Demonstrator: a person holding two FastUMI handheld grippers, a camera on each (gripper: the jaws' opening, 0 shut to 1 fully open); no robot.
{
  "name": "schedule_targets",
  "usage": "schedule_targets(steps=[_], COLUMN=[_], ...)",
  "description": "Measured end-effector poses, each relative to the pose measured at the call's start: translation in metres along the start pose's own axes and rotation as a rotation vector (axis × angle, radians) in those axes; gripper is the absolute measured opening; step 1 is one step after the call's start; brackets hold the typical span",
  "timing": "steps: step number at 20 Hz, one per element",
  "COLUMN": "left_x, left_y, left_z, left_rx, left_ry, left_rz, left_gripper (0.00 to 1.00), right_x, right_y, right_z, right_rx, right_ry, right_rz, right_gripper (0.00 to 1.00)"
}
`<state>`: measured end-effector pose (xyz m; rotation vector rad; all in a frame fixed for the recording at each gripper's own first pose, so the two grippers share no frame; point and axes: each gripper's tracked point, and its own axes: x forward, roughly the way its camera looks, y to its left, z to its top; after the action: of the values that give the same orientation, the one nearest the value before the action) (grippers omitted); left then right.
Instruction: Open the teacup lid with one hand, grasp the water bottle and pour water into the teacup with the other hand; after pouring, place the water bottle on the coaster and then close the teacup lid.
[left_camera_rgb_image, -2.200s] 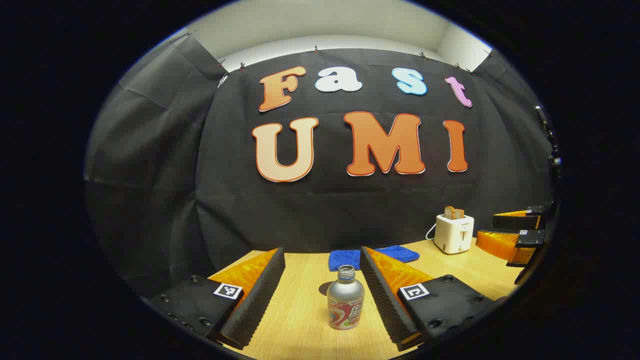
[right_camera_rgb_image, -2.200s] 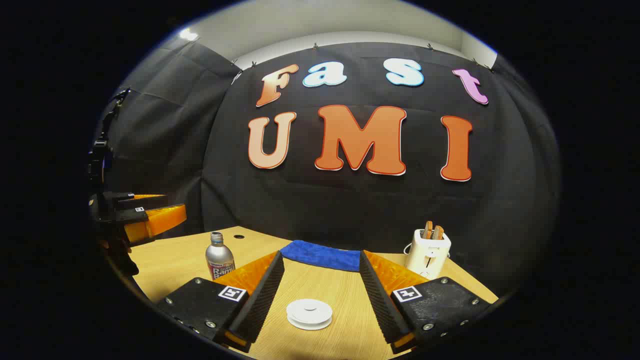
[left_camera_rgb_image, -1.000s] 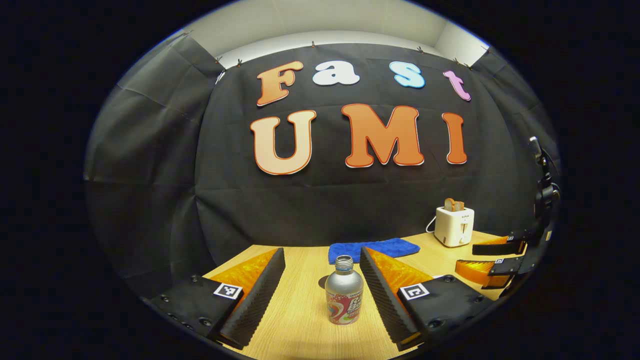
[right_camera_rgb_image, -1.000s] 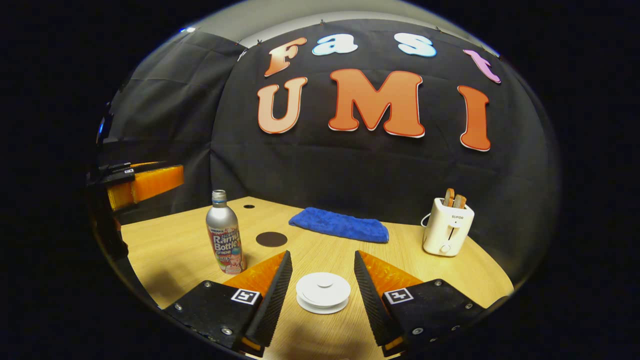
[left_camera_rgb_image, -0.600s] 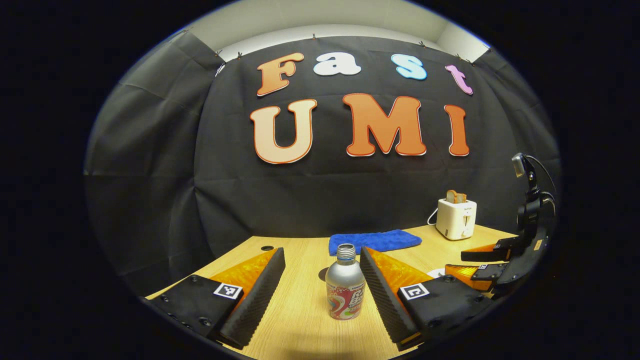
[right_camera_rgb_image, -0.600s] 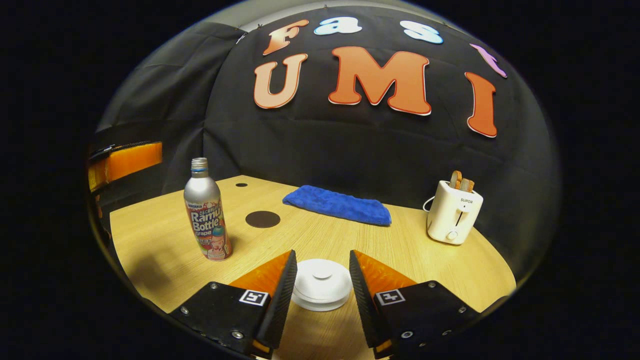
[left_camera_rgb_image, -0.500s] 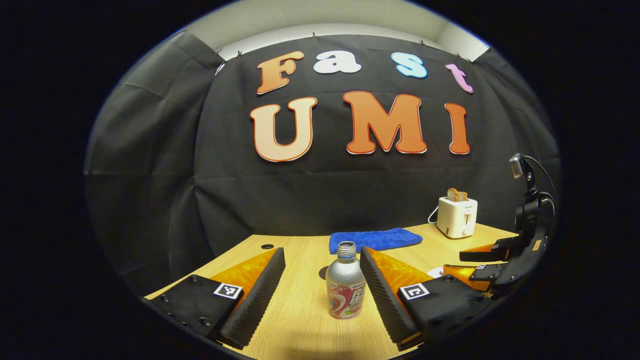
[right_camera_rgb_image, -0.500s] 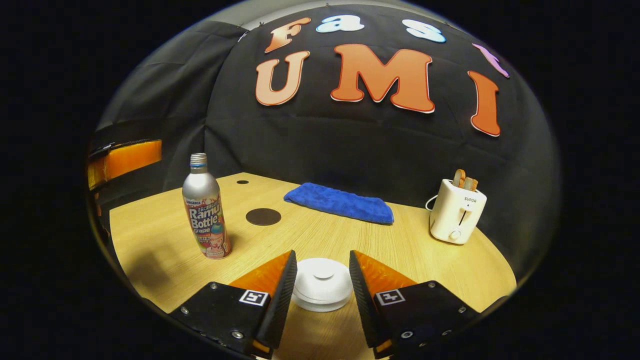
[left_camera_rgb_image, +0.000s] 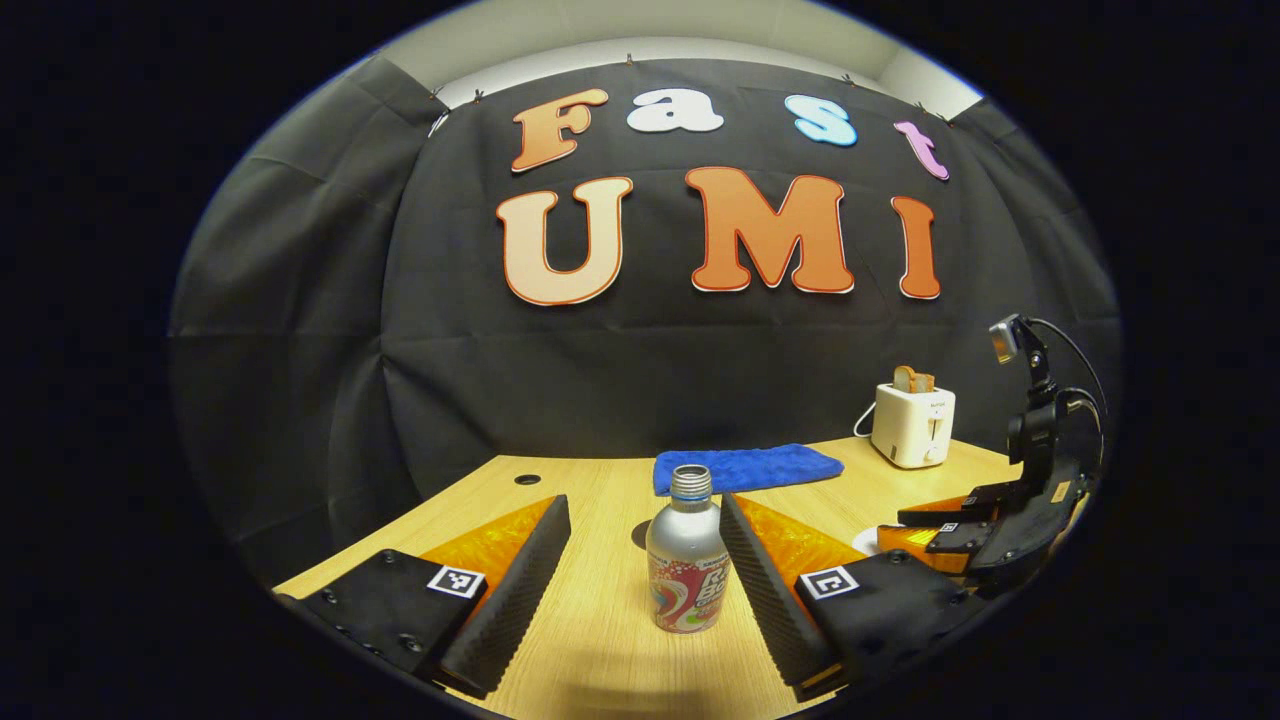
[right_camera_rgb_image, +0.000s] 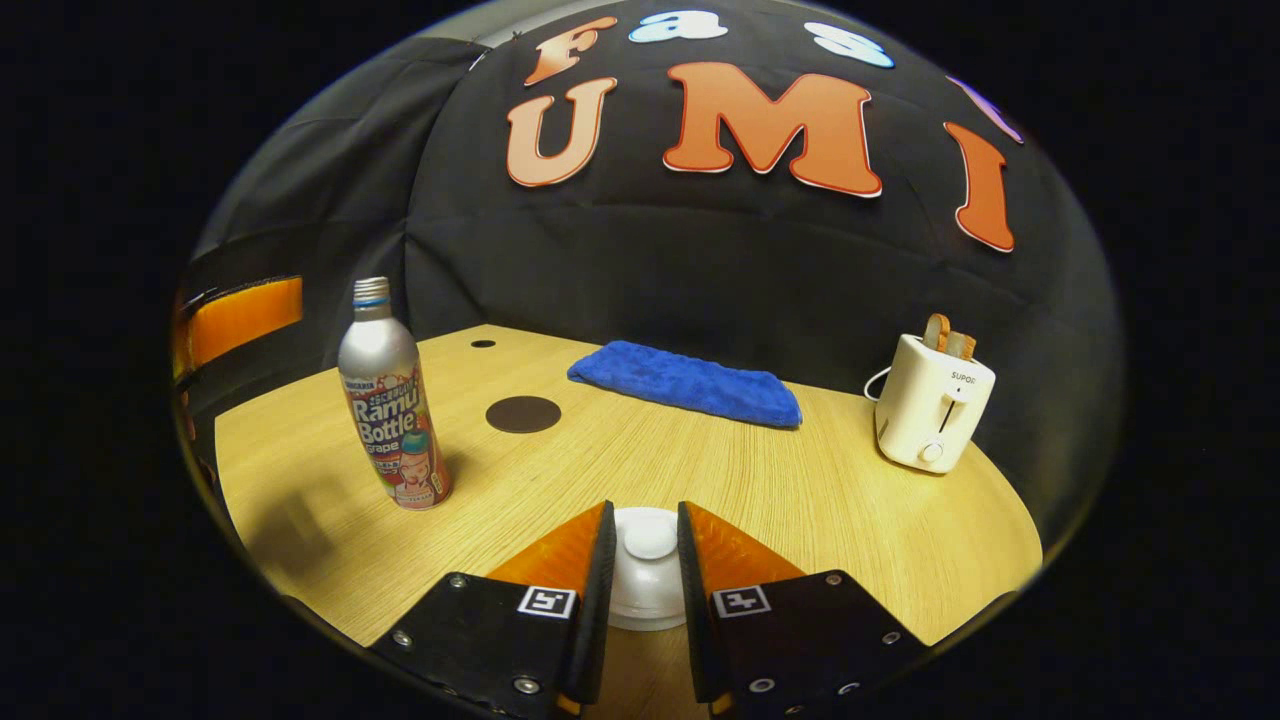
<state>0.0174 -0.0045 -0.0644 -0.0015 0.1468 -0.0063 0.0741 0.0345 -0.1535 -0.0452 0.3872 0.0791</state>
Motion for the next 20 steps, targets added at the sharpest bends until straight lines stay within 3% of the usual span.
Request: schedule_targets(steps=[4,5,8,20], left_x=[0.006,0.008,0.013,0.035], left_y=[-0.001,-0.002,-0.003,-0.027], left_z=[-0.010,-0.011,-0.021,-0.065], left_rx=[-0.005,-0.010,-0.024,-0.045], left_ry=[0.020,0.024,0.045,0.144], left_rz=[-0.004,-0.009,-0.026,-0.113], left_gripper=[1.00,1.00,0.99,0.97], right_x=[0.001,-0.001,0.002,-0.019], right_y=[0.001,0.003,0.003,-0.012], right_z=[0.004,0.005,0.005,0.042], right_rx=[-0.045,-0.061,-0.089,0.023], right_ry=[-0.024,-0.026,-0.035,-0.138], right_rz=[-0.004,0.000,-0.001,0.009], right_gripper=[0.36,0.28,0.25,0.23])
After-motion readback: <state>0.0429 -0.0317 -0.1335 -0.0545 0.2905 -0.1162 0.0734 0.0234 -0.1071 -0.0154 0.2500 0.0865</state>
